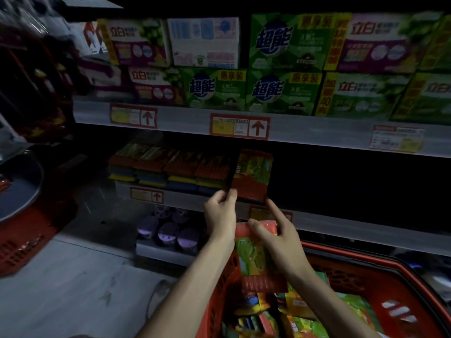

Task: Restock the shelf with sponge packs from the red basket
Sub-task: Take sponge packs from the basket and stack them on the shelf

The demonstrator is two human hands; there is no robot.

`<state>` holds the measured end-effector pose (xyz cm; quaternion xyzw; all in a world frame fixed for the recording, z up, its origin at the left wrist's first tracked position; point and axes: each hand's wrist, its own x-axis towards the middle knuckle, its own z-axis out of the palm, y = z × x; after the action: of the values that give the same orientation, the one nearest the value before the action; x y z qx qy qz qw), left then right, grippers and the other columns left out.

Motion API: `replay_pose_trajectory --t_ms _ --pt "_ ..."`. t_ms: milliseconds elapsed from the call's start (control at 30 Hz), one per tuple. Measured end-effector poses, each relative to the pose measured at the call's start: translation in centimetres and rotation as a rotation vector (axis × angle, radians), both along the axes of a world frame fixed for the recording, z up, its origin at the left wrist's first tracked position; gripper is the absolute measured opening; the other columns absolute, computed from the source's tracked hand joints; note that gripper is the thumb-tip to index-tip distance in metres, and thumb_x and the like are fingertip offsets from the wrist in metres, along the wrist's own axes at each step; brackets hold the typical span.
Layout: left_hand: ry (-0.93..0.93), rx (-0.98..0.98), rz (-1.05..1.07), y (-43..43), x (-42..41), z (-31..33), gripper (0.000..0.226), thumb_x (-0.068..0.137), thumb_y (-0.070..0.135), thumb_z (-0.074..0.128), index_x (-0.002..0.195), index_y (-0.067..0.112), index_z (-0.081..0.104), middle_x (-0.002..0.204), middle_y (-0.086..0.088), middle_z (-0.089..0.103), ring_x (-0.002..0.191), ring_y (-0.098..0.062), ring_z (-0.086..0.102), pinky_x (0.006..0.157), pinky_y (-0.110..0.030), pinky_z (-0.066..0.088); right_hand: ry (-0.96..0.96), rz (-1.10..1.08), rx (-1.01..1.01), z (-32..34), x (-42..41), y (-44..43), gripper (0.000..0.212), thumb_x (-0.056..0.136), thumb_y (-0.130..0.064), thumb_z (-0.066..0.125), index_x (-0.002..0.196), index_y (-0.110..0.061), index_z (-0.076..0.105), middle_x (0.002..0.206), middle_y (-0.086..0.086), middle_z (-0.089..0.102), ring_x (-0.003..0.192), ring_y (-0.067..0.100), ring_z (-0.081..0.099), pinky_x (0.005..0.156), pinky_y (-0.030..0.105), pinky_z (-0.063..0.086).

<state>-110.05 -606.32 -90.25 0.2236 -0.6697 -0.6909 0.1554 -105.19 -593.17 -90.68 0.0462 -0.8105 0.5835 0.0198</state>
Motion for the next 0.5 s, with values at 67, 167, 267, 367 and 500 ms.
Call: replay_pose_trajectory --t_ms 67,167,267,367,500 --pt "-0.005 0.002 0.008 0.1 -0.1 0.0 0.037 0.099 0.025 0.064 0.064 0.023 0.051 0.061 0.008 0.047 0.062 -0.012 0.044 0.068 -0.032 0.040 -0.008 -0.013 -0.002 0.1 -0.3 -0.3 0.081 0.089 -0.049 0.073 0.158 -0.034 0.033 0.160 -0.015 0.035 0.146 0.002 0.030 0.117 0.027 0.030" --pt "0.001 0.005 0.018 0.3 -0.1 0.3 0.018 0.100 0.018 0.062 0.085 0.027 0.068 0.077 0.012 0.057 0.075 -0.011 0.053 0.080 -0.030 0.042 -0.026 -0.018 -0.009 0.7 -0.8 -0.6 0.084 0.088 -0.049 0.073 0.159 -0.030 0.032 0.162 -0.011 0.034 0.148 0.008 0.031 0.111 0.024 0.029" --pt "-0.010 -0.003 0.019 0.2 0.0 0.9 0.038 0.101 0.017 0.061 0.137 0.006 0.061 0.109 0.000 0.069 0.096 -0.010 0.057 0.087 -0.026 0.043 -0.027 -0.012 -0.037 1.3 -1.3 -0.6 0.085 0.087 -0.048 0.075 0.158 -0.027 0.034 0.156 -0.012 0.040 0.141 0.005 0.037 0.108 0.024 0.033" --pt "-0.019 -0.014 0.017 0.0 0.1 1.5 0.040 0.101 0.016 0.060 0.140 0.007 0.058 0.108 0.001 0.062 0.103 -0.013 0.059 0.086 -0.025 0.043 -0.036 0.013 -0.052 1.9 -1.6 -0.6 0.073 0.085 -0.049 0.077 0.149 -0.034 0.044 0.142 -0.016 0.054 0.125 0.000 0.055 0.100 0.028 0.050" --pt "-0.015 0.020 0.021 0.0 0.3 1.7 0.014 0.101 0.015 0.059 0.107 0.018 0.072 0.097 0.000 0.067 0.097 -0.023 0.064 0.085 -0.034 0.048 -0.073 0.044 -0.157 2.5 -1.6 -0.4 0.042 0.090 -0.031 0.076 0.114 -0.049 0.047 0.104 -0.026 0.061 0.082 -0.016 0.066 0.068 0.011 0.055"
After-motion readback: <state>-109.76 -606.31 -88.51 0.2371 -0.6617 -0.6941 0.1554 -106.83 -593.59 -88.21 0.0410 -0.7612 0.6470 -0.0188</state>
